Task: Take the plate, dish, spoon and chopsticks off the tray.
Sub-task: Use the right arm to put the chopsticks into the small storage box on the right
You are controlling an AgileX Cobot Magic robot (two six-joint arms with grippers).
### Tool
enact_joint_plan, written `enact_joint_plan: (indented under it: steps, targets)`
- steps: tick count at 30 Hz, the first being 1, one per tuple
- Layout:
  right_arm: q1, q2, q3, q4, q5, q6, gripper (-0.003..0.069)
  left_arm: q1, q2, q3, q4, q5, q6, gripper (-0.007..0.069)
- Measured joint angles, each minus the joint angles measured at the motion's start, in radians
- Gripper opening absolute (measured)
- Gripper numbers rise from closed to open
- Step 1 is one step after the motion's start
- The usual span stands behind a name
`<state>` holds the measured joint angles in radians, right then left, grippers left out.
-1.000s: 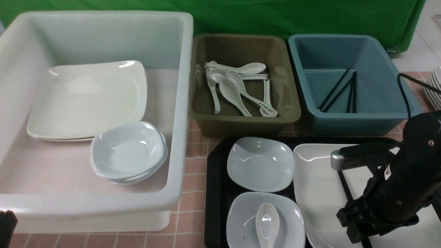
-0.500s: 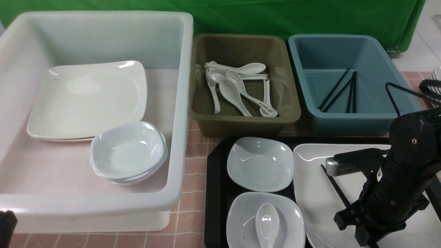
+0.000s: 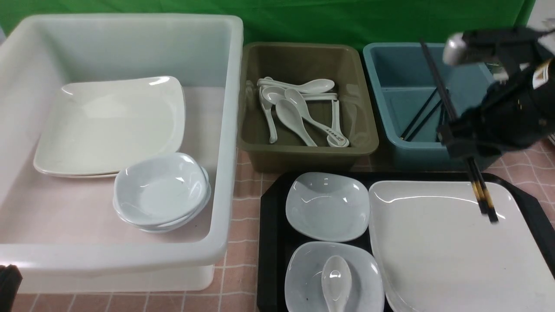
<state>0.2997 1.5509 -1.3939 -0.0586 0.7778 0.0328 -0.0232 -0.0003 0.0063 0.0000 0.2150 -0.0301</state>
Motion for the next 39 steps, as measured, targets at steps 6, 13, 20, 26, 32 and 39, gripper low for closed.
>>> enact_joint_plan:
  steps: [6, 13, 20, 26, 32, 39]
  targets:
    - [-0.107, 0.187, -0.191, -0.006, -0.27, 0.039, 0.0167, 0.0, 0.0, 0.0, 0.005, 0.0, 0.0, 0.002]
    - [-0.167, 0.455, -0.236, -0.006, -0.629, 0.043, 0.0167, 0.0, 0.0, 0.0, 0.005, 0.0, 0.0, 0.002]
    - [-0.167, 0.567, -0.235, 0.018, -0.576, 0.08, 0.0293, 0.0, 0.0, 0.0, 0.005, 0.0, 0.0, 0.002]
    - [-0.167, 0.507, -0.258, 0.024, -0.374, 0.12, 0.0363, 0.0, 0.0, 0.0, 0.005, 0.0, 0.0, 0.002]
    - [-0.167, 0.324, -0.341, 0.029, 0.007, 0.051, 0.0223, 0.0, 0.0, 0.0, 0.005, 0.0, 0.0, 0.002]
    - [-0.161, 0.018, -0.24, 0.121, 0.353, -0.009, 0.003, 0.0, 0.0, 0.0, 0.005, 0.0, 0.0, 0.002]
